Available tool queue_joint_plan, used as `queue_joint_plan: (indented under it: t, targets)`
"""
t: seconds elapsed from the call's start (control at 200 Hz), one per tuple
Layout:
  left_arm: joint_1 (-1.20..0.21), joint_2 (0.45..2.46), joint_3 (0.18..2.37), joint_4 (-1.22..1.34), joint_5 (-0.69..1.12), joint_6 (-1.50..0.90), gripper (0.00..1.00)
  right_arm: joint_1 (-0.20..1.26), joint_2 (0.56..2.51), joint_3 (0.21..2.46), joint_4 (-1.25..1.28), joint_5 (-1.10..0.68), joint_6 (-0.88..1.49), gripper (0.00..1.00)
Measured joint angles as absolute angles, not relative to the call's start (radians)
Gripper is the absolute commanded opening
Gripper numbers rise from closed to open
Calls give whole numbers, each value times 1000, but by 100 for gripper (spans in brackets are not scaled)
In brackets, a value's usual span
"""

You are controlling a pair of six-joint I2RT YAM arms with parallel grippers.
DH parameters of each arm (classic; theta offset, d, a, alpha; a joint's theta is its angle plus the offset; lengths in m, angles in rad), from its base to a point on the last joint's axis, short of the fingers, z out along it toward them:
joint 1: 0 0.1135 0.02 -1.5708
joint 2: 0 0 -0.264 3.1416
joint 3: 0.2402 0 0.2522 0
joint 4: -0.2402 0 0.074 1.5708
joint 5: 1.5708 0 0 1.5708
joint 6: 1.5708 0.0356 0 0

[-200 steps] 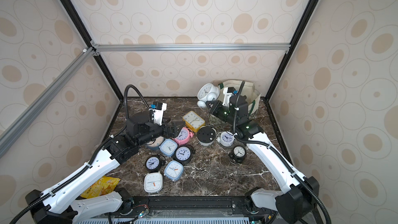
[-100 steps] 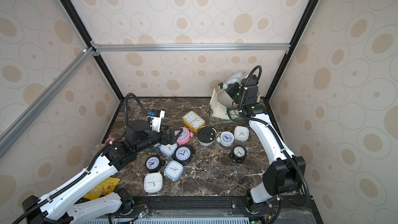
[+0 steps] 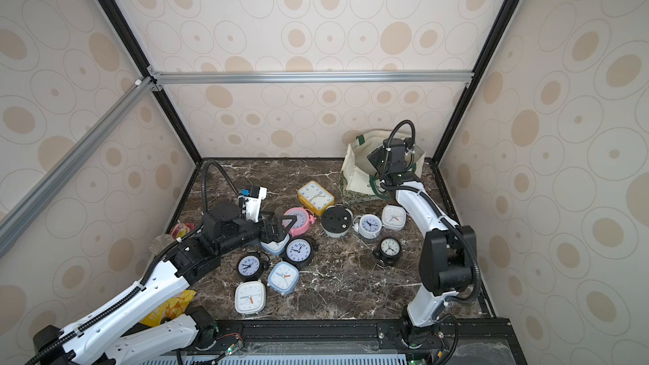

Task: Put the alarm clock into the canvas bag
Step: Place the alarm at the canvas bag.

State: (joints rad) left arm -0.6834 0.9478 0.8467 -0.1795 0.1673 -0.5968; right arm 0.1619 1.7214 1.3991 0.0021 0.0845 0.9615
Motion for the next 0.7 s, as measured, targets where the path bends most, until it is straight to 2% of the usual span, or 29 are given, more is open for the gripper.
queue_joint_plan:
  t: [0.21, 0.28, 0.345, 0.41, 0.46, 0.545, 0.7]
  targets:
    - [-683, 933, 830, -184, 161, -606, 98, 162, 1832, 1429, 9, 104, 987, 1]
    - [-683, 933, 830, -193, 152, -607, 98, 161, 1859, 1446, 16, 106, 1001, 14]
    - [-683, 932, 830, -204, 143, -607, 98, 161, 1874, 1454, 37, 107, 1005, 31]
    - [-683, 929, 830, -217, 125, -607, 98, 159, 1878, 1461, 57, 102, 1006, 52]
    - [-683, 927, 830, -228, 111, -607, 98, 157, 1877, 1468, 77, 103, 1011, 63]
    - [-683, 925, 831, -250, 86, -606, 98, 152, 1872, 1473, 109, 94, 992, 71]
    - [-683, 926, 838, -313, 30, -607, 98, 149, 1824, 1452, 135, 67, 962, 79]
